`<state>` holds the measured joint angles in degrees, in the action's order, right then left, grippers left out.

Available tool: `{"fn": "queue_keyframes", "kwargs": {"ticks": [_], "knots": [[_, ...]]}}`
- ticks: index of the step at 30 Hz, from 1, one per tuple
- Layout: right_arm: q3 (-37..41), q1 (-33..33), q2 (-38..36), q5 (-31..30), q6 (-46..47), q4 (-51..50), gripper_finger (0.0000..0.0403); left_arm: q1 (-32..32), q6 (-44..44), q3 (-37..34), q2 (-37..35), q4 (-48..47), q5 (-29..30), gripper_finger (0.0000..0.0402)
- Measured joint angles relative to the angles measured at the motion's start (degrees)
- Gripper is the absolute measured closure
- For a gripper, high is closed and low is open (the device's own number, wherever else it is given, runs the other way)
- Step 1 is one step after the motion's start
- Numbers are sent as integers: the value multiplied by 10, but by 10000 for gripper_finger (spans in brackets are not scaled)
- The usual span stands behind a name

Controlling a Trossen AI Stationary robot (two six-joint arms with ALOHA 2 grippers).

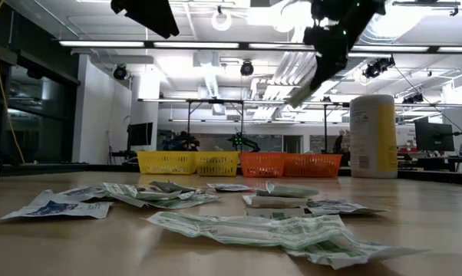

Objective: Pick & Place First Aid Supplies
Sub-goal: Put the green pad into the right orange bin

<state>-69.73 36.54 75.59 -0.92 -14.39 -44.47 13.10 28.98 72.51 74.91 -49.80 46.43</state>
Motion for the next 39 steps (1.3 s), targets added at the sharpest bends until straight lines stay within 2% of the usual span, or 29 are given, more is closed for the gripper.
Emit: {"fn": "queue_keyframes", "kwargs": {"ticks": [4, 11, 18, 21, 27, 39], "knots": [[-35, 55, 48, 32, -74, -51, 403, 0, 18, 0, 0, -2, 19, 220], [-150, 103, 188, 36, -171, -167, 403, 0, 39, 0, 0, -1, 27, 220], [-265, 145, 314, 107, -152, -218, 403, 0, 63, 0, 0, -6, 28, 221], [-298, 157, 353, 116, -143, -241, 403, 0, 90, 0, 0, -23, 28, 221], [-319, 172, 399, 155, -138, -265, 403, 0, 143, 0, 0, -58, 28, 221], [-298, 175, 408, 137, -129, -234, 391, 0, 165, 0, 0, -63, 39, 221]]}}
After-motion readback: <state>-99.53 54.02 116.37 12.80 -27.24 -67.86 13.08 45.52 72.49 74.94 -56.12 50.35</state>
